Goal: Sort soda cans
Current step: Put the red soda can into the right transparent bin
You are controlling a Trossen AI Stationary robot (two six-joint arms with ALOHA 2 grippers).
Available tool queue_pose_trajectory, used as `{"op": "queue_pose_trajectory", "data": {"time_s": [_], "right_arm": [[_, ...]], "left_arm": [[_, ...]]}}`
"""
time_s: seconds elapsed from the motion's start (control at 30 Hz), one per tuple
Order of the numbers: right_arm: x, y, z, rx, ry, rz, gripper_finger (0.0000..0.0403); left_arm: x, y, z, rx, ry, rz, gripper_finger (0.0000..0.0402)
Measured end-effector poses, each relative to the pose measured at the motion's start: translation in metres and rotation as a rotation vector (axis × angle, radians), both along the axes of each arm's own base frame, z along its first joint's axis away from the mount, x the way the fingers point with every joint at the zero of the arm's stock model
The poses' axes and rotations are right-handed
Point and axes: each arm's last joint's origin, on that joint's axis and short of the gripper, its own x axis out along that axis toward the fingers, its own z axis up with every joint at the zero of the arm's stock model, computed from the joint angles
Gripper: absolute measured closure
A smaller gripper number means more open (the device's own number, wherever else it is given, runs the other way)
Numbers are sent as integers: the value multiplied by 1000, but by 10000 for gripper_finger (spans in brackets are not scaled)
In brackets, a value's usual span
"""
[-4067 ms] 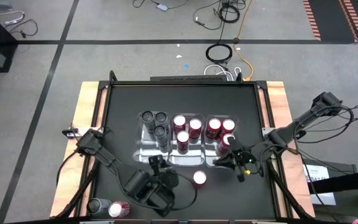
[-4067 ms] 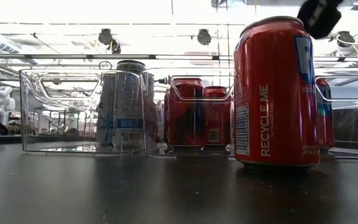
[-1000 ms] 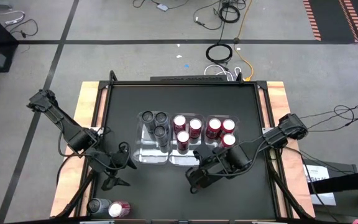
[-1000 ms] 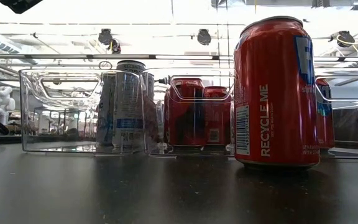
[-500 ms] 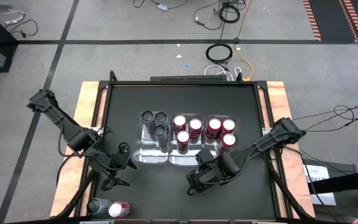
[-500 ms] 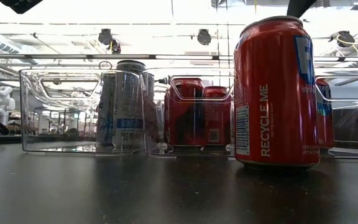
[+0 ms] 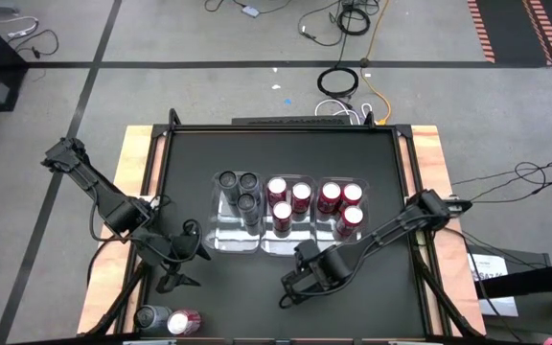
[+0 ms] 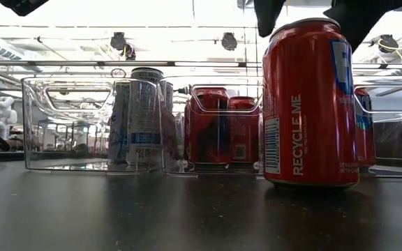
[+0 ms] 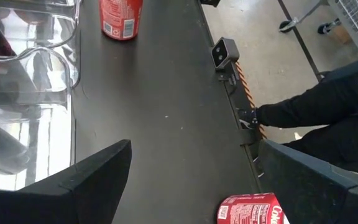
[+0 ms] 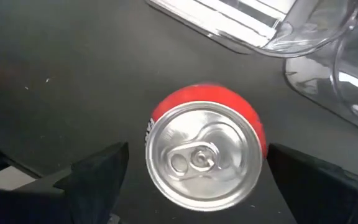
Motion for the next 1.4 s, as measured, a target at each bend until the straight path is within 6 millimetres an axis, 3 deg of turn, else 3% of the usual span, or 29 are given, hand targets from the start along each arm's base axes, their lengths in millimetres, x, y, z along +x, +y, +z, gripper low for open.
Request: {"op": "queue_pose_trajectory", "data": {"time_s": [0.37,0.63,0.83,0.93,1.23,1.4], "right_arm": [[9,2,-22,3,52,-4,32],[10,2,-25,-6,60,-5,119],[10,3,-23,-6,57,-3,119],[12,7,-9,-28,23,28,119],[-7,-2,88,-216,-80,60,112],[-9,-19,109,-256,-142,67,112]], "left_arm": [[0,0,0,4,4,-1,42],[-1,1,-1,8,10,0,42],[-1,1,-1,10,12,0,42],[-1,1,-1,10,13,0,42],[-1,1,-1,9,13,-1,42],[-1,1,-1,8,14,-2,42]]}}
